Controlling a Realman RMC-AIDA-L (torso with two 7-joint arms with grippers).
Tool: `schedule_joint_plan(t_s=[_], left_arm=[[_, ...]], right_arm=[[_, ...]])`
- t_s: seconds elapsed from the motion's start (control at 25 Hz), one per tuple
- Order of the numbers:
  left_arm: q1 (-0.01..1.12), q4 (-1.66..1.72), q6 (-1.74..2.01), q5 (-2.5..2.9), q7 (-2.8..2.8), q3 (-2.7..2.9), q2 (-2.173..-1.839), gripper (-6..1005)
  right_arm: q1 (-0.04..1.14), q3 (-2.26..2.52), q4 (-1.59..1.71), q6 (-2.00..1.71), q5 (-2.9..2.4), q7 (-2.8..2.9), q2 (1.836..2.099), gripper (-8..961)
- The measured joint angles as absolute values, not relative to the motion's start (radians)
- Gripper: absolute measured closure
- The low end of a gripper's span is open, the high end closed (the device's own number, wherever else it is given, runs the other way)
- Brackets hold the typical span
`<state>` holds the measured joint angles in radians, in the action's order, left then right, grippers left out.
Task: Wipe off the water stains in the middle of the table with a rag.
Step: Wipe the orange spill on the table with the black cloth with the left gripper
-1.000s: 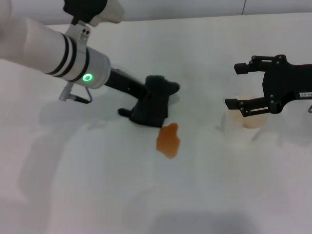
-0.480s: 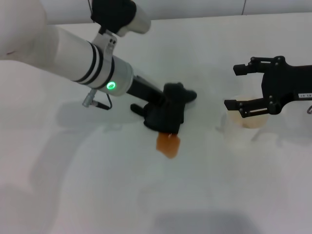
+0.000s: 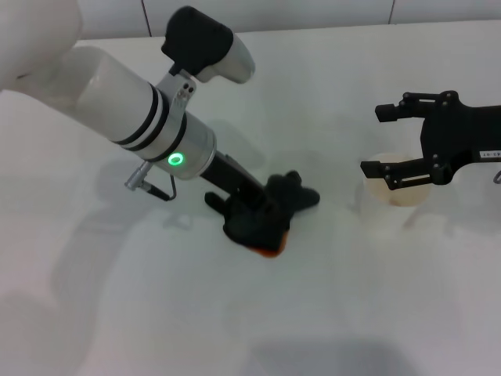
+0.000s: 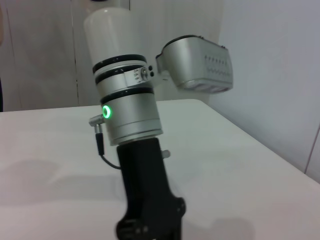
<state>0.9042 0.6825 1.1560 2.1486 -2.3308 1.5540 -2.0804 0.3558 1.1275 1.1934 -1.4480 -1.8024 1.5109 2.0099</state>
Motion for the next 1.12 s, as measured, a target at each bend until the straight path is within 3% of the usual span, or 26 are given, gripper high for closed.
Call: schedule_joint_plan(t_s=[1.12], left_arm=[[0.927,0.745,1.393,2.256,-2.327,1.609,-2.081,866]], right_arm=[[0.353,1.127,1.203,-1.455,-1.802,1.515,2.009,94]])
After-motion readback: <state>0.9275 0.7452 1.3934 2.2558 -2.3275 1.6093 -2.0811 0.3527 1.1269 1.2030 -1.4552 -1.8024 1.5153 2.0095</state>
